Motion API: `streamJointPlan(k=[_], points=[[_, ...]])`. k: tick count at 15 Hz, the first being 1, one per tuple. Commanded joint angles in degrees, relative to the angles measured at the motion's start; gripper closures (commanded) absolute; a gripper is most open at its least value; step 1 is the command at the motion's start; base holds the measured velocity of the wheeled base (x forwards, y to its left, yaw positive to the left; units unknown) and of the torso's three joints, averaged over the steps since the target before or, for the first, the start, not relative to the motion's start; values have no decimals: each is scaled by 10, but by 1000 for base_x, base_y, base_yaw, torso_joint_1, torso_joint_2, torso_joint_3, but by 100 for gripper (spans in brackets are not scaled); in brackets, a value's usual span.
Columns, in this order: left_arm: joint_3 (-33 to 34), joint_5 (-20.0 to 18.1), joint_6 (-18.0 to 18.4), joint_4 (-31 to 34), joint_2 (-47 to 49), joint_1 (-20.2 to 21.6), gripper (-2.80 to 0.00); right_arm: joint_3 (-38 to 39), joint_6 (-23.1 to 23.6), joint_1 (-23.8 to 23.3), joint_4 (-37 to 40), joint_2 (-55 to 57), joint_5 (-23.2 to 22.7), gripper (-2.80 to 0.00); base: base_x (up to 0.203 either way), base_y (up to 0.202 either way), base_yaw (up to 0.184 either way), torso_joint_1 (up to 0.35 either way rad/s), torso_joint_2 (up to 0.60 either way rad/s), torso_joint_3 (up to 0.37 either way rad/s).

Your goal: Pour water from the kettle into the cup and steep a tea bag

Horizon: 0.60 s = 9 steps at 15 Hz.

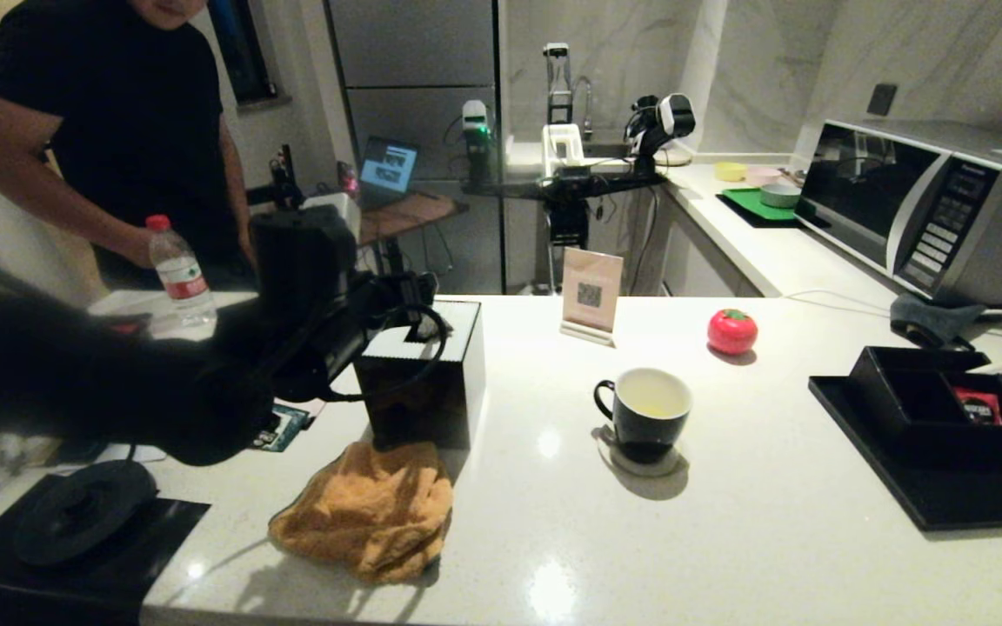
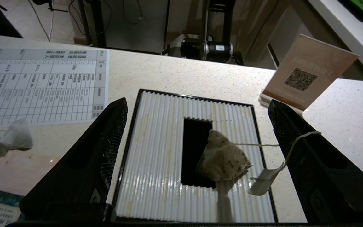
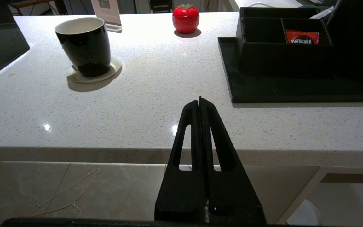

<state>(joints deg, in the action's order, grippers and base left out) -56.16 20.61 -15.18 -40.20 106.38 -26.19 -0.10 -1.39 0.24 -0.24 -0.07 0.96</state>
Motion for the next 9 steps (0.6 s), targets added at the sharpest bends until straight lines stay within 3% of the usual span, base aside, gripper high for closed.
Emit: streamJointPlan(k=[1, 9], points=[[6, 1, -1, -2, -6, 8, -280, 0, 0, 0, 0, 1, 0, 0, 0, 0, 0, 0, 0, 0], [-4, -1, 0, -4, 5, 56, -280, 0, 0, 0, 0, 1, 0, 0, 0, 0, 0, 0, 0, 0]])
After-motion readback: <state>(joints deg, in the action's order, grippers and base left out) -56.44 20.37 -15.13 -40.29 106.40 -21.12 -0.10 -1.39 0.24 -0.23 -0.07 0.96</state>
